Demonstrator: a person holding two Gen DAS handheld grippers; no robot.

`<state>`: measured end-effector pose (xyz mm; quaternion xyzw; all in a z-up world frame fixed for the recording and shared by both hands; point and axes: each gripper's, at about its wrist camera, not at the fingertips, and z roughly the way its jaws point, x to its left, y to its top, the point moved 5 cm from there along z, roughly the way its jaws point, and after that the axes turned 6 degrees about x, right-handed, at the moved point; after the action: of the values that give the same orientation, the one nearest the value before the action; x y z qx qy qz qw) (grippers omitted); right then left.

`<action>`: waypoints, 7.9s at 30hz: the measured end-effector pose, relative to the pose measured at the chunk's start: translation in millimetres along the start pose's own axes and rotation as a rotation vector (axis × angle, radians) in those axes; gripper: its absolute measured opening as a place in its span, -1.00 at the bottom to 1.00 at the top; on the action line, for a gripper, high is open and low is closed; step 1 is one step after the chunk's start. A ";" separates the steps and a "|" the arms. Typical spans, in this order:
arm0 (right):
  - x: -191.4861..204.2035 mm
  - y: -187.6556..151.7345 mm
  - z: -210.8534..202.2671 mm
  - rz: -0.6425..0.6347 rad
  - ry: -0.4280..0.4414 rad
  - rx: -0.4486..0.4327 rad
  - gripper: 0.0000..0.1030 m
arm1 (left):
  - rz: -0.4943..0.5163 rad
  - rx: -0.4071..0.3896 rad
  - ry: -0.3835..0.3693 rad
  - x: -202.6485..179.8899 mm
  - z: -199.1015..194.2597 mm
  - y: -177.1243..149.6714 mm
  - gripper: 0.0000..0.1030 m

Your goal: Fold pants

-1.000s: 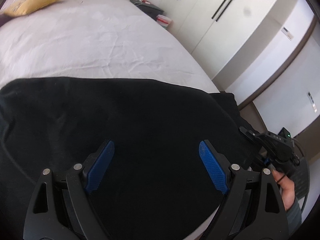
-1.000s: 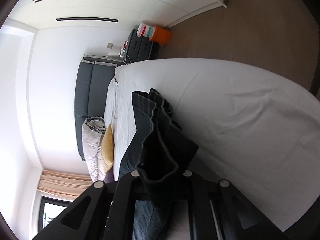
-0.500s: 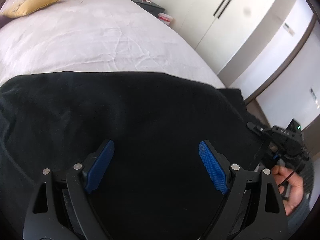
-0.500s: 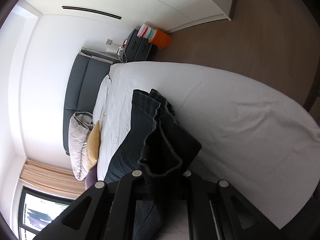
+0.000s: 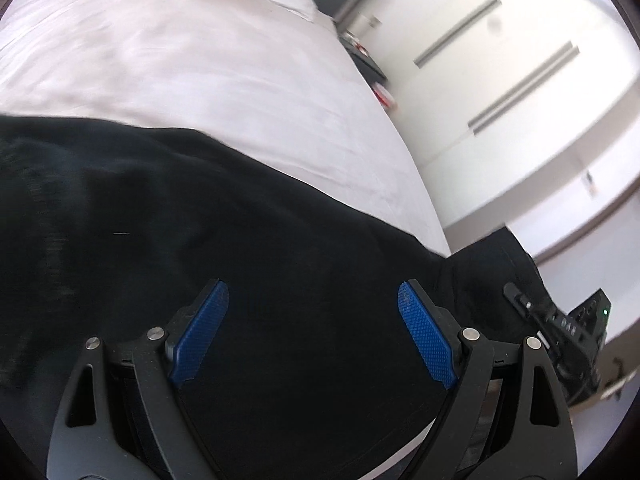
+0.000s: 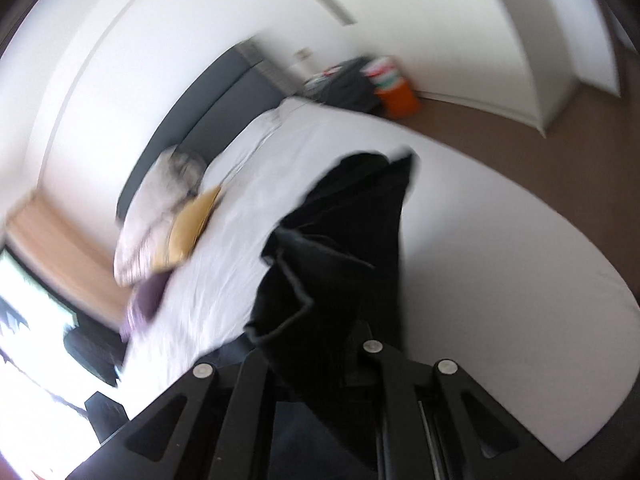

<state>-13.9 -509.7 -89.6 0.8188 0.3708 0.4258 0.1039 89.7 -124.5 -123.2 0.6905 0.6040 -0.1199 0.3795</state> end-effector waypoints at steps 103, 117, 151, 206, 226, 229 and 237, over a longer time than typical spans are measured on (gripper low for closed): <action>62.7 -146.8 28.9 -0.056 0.494 0.516 0.14 | 0.287 0.216 0.022 18.4 -20.3 -66.2 0.08; 98.7 -104.4 32.9 -0.161 0.530 0.523 0.29 | 0.212 0.080 -0.044 -4.8 -51.1 -25.6 0.16; 28.7 6.2 124.6 0.296 0.481 0.223 0.55 | 0.161 0.090 -0.087 12.7 2.3 -48.9 0.23; 291.5 -174.1 120.6 -0.292 0.583 0.627 0.58 | -0.592 -0.446 -0.158 230.9 -161.9 -85.1 -0.84; 261.9 -114.6 131.0 -0.238 0.492 0.651 0.75 | 0.132 -0.357 0.197 11.8 -142.8 -37.0 -0.89; 247.5 -88.1 122.9 -0.242 0.503 0.643 0.77 | 0.308 -0.289 0.256 -36.7 -100.3 -47.2 -0.88; 177.6 -45.8 112.7 -0.194 0.465 0.635 1.00 | 0.520 -0.121 0.260 -104.7 -11.8 -95.0 -0.88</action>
<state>114.0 -337.5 -71.1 0.6534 0.5730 0.4521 -0.2009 -27.0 -196.1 -85.8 0.8078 0.4563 0.1074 0.3574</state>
